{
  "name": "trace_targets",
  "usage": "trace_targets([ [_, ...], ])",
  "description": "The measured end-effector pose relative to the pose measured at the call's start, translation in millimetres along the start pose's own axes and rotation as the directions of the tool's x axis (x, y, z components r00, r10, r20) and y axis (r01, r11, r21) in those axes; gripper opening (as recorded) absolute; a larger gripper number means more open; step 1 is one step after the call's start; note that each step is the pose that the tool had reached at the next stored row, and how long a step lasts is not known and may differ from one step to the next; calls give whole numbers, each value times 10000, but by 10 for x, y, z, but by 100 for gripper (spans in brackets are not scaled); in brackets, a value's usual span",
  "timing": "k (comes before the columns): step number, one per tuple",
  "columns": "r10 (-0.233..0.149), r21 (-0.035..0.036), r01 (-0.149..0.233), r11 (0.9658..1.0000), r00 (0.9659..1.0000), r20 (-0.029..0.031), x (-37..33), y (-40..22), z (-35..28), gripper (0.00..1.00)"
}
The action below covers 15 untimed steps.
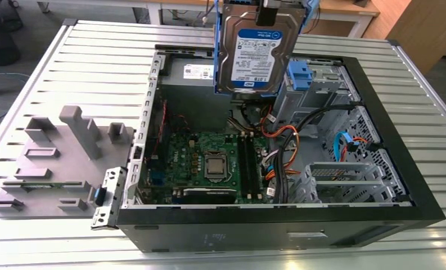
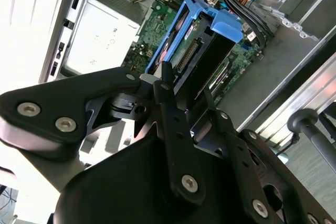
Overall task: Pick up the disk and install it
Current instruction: 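Pick up the disk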
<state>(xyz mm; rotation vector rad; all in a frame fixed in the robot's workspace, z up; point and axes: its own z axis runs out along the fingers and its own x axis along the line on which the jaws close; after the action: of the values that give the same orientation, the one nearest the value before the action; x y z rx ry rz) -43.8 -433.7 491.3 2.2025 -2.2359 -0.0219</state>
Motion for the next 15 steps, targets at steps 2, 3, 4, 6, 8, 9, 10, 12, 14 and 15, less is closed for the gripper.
trace_targets([
  [2,0,0,0,10000,10000,0,11,0,4,35],
  [3,0,1,0,10000,10000,2,17,0,7,35],
  [4,0,1,0,10000,10000,3,21,0,11,35],
  [6,0,0,0,10000,10000,0,33,-1,15,35],
  [8,0,1,0,10000,10000,1,46,-1,21,35],
  [9,0,1,0,10000,10000,1,52,-1,24,35],
  [10,0,1,0,10000,10000,1,58,-1,27,35],
  [12,0,1,0,10000,10000,2,70,-1,33,35],
  [14,0,0,0,10000,10000,1,79,-2,37,35],
  [15,0,0,0,10000,10000,1,84,-2,39,35],
])
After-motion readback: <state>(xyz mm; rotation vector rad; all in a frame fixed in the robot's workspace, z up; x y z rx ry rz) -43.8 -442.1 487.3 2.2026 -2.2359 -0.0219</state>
